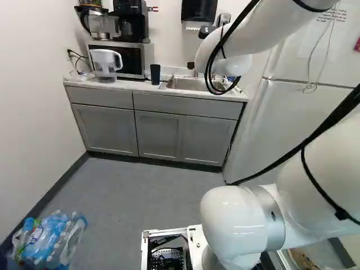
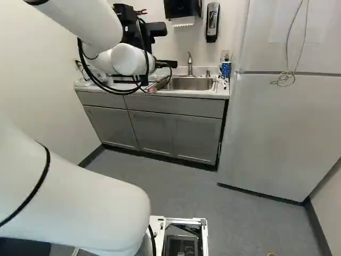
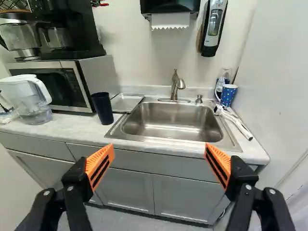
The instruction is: Rinse the cup and place it in the tray
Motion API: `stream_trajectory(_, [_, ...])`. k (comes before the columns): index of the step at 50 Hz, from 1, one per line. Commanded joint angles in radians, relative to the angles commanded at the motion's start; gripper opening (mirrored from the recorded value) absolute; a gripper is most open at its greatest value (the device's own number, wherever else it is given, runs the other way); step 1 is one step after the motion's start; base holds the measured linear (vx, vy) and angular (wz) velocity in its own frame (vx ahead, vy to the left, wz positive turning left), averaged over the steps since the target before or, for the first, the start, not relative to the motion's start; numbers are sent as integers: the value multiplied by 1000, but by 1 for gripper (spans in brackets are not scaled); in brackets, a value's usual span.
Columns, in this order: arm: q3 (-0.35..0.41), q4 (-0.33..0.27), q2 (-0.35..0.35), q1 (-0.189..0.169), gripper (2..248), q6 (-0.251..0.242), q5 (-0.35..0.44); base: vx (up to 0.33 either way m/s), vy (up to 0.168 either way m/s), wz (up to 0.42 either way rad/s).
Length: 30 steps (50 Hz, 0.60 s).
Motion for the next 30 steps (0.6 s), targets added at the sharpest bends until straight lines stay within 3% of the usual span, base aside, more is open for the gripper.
stream_trajectory(30, [0,0,0,0,247,0,0,37,-4,-1])
